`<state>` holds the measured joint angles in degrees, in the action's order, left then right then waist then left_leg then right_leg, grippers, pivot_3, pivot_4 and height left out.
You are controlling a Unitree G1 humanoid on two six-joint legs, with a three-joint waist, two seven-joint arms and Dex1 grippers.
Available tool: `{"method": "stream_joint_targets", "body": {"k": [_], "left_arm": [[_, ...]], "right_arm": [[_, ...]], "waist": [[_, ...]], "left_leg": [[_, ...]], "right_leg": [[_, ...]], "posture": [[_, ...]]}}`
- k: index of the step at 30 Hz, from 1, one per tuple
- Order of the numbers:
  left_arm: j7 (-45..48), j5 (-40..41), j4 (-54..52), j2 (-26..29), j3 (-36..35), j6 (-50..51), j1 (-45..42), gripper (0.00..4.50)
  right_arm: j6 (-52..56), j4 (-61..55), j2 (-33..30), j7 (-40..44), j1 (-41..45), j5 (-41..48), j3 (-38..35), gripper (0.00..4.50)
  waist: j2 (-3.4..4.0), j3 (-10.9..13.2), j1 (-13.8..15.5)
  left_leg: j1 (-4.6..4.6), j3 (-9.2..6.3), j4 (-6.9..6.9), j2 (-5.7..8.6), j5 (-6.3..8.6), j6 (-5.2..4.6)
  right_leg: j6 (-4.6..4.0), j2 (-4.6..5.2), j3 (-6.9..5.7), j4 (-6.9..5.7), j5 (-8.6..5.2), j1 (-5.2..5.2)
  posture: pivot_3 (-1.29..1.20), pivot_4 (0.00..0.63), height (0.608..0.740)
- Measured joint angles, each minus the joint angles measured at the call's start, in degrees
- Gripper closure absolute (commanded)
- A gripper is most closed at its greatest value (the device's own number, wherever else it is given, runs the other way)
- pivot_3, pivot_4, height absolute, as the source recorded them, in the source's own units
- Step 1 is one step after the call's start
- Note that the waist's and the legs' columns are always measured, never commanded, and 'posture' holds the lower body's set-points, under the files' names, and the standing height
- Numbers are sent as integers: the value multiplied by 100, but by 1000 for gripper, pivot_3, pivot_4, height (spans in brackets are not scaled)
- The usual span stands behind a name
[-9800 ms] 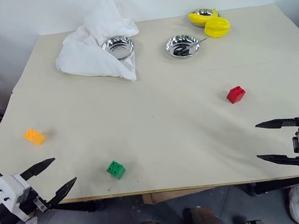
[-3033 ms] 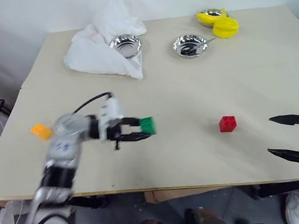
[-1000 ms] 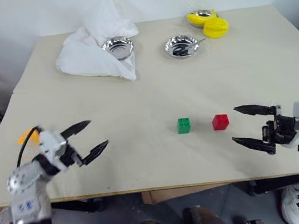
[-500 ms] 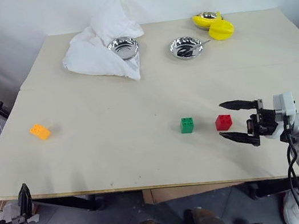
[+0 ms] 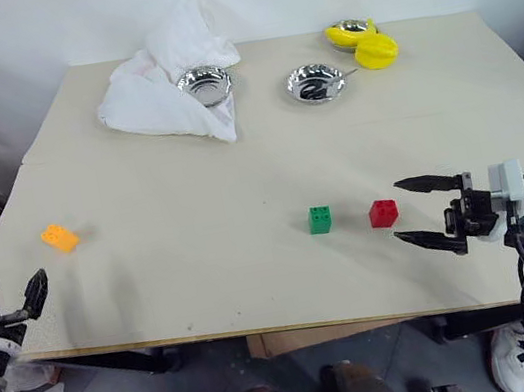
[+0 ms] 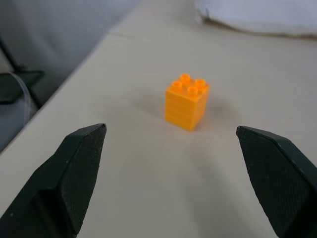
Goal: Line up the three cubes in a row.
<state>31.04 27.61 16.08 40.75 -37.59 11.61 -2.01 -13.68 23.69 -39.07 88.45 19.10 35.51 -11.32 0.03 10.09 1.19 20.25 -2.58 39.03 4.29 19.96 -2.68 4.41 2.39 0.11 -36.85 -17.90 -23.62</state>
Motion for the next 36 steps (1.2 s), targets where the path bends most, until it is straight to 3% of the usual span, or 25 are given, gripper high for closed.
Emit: {"method": "stream_joint_targets", "body": {"k": [3,6,12,17,20,27,36], "left_arm": [[712,-341,1313,633,488,-309,-761,28],[1183,-686,2529,926,942,-686,-1638,28],[1722,-1380,4299,1009,1741,-1337,-3006,28],[1727,-1763,5067,1012,2071,-1660,-3644,28],[1696,-1891,5302,1012,2122,-1749,-3796,608],[1876,-1899,5450,1012,2114,-1797,-3822,2924],[2502,-1792,5394,1011,2044,-2074,-3700,2995]], "right_arm": [[8,-176,-3,-9,-55,3,-51,0],[39,-394,-1,-34,-178,8,-70,0],[175,-814,5,-107,-479,28,-160,0],[336,-1141,-3,-229,-743,44,-314,0],[404,-1334,-5,-304,-907,47,-417,0],[530,-1595,-5,-427,-1084,47,-521,0],[554,-1633,-7,-430,-1078,39,-522,0]], "waist": [[1,0,-6],[0,0,-1],[0,0,13],[-1,-1,-2],[-3,-2,-7],[-3,-2,-1],[-4,-2,8]], "left_leg": [[0,0,-3,0,0,1],[5,-1,-3,0,1,2],[17,-2,-2,1,2,1],[39,2,0,1,2,0],[81,6,13,1,1,1],[96,7,20,2,-7,8],[96,7,20,2,-8,10]], "right_leg": [[0,1,-1,1,0,-1],[0,1,-5,0,0,-7],[2,0,-13,-6,1,-17],[5,0,-13,-19,3,-41],[5,0,-11,-45,3,-88],[5,1,-10,-58,3,-103],[5,1,-11,-60,3,-103]], "posture": [[0,150,740],[0,150,740],[0,150,740],[0,150,740],[0,150,740],[0,150,740],[0,150,740]]}}
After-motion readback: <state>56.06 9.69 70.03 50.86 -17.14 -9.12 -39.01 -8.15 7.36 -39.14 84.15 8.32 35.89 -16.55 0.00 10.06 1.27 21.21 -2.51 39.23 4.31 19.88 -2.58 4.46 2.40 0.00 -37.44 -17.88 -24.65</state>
